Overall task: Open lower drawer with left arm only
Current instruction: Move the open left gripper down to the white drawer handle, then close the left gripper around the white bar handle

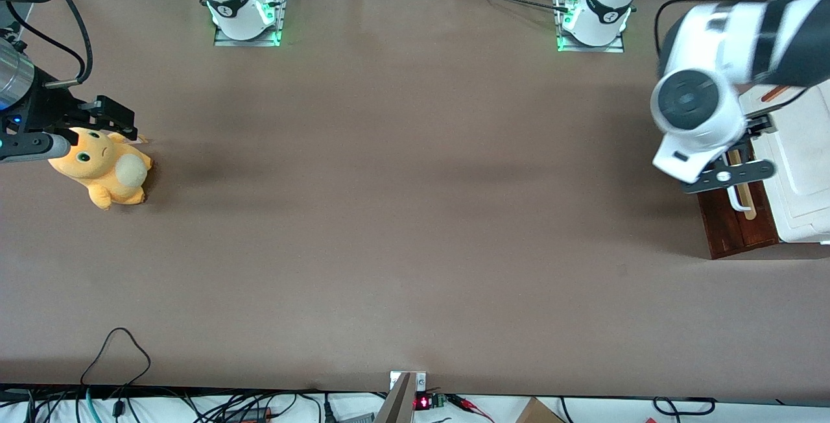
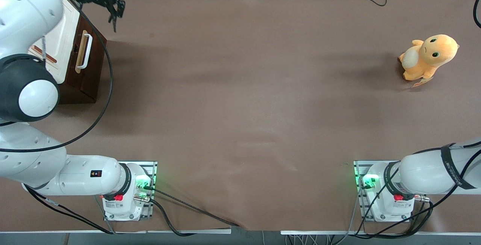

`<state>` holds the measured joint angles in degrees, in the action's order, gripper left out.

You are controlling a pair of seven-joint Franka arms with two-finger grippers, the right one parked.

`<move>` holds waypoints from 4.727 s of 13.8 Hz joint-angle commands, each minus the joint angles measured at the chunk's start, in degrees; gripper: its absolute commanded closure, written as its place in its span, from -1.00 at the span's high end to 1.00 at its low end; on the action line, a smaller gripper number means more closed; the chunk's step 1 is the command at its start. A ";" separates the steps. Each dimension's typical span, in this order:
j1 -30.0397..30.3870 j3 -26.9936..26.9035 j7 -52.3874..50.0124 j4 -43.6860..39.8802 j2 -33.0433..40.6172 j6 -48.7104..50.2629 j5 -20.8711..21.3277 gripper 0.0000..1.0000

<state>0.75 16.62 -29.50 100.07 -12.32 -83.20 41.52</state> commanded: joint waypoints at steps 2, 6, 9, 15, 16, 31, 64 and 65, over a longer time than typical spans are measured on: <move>0.31 1.66 -8.36 5.47 -3.40 1.37 7.06 0.97; 0.13 3.06 -19.61 14.60 -8.15 1.81 16.55 0.96; 0.13 2.98 -21.56 17.69 -11.93 1.55 23.58 0.96; 1.18 2.27 -27.88 19.37 -19.05 1.63 36.77 0.90; 1.79 2.19 -28.15 19.28 -19.66 1.81 38.27 0.90; 2.06 -2.30 -36.59 19.11 -25.38 6.20 44.96 0.29; 3.29 -3.18 -36.24 18.93 -26.26 5.68 47.95 -0.52; 3.29 -3.18 -36.24 18.93 -26.26 5.68 47.95 -0.54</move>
<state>3.63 13.32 -65.76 119.53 -38.07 -77.54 87.92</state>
